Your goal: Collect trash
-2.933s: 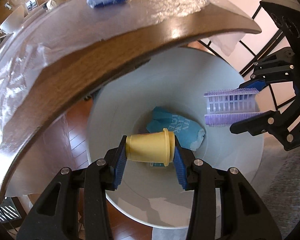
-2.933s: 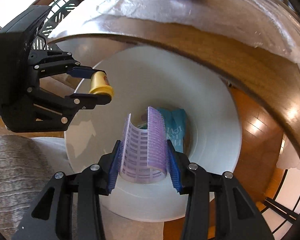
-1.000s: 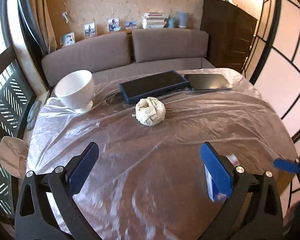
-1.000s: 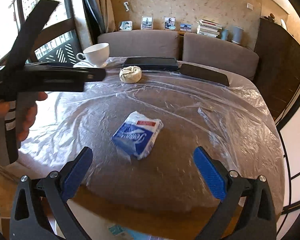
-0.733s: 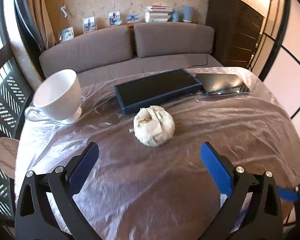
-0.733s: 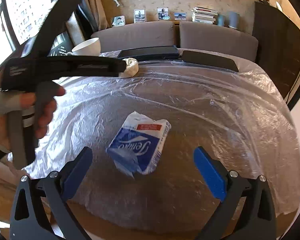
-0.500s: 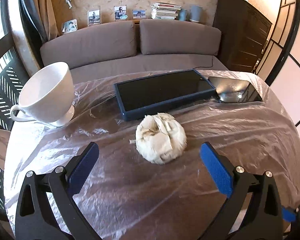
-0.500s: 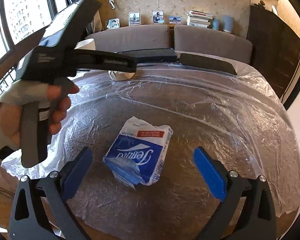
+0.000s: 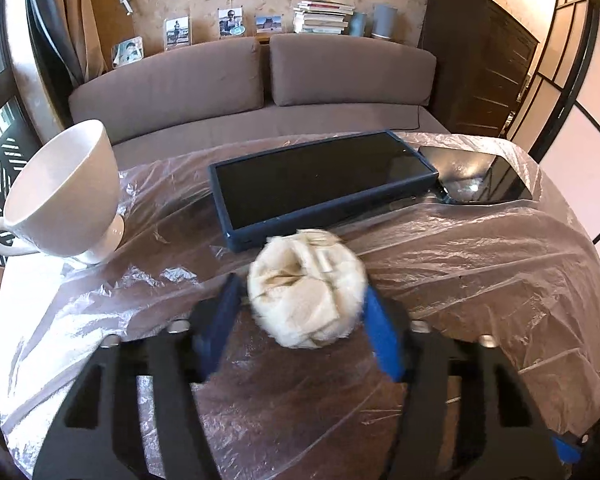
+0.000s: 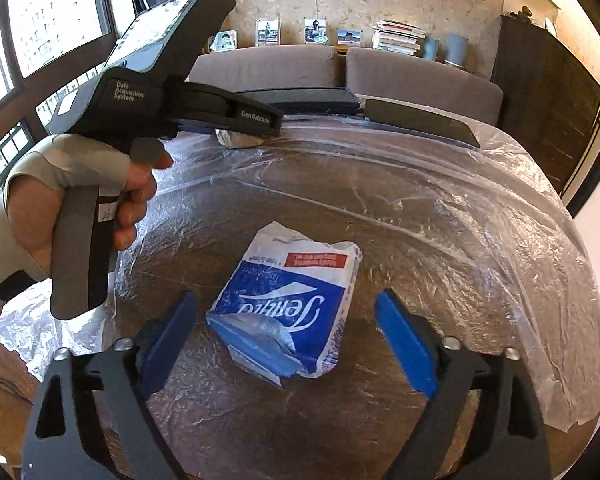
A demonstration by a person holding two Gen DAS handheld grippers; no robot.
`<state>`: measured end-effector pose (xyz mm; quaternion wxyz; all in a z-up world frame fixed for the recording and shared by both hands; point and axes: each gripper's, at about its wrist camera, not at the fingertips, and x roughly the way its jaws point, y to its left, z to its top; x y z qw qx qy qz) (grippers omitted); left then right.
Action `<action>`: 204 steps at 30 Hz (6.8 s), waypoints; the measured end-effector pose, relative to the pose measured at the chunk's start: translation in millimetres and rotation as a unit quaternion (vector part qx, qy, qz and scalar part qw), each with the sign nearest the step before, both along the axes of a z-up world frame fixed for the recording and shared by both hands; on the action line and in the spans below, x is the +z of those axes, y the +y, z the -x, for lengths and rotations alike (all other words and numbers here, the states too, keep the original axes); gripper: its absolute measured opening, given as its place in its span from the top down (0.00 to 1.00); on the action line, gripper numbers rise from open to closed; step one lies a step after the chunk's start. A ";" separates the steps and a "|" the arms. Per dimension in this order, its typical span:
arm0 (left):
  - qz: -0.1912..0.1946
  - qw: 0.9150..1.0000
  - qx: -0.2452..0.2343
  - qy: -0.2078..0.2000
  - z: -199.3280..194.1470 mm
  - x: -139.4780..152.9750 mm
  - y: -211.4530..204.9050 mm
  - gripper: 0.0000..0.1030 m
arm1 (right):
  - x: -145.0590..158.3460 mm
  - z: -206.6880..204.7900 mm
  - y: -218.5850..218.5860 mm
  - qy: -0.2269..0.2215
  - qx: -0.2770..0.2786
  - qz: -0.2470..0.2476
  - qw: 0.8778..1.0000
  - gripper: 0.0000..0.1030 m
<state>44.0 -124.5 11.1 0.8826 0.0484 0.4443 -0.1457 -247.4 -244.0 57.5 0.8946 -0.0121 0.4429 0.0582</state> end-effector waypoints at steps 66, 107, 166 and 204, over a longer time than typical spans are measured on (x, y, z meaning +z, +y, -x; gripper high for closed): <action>0.049 0.999 -0.017 0.007 204.1 34.0 42.1 0.50 | 54.0 67.0 -71.3 0.020 0.073 -0.117 0.990 0.47; -0.055 0.987 -0.149 0.032 297.7 22.7 2.3 0.50 | 56.3 169.5 -72.2 0.095 0.165 -0.110 0.976 0.47; -0.113 0.962 -0.201 0.147 306.2 -96.3 -25.7 0.31 | -69.9 148.5 -33.2 0.234 0.178 -0.061 0.954 0.34; -0.040 0.991 0.125 -0.011 63.3 7.9 109.4 0.03 | -11.8 -111.8 -197.9 0.023 -0.058 0.029 0.998 0.04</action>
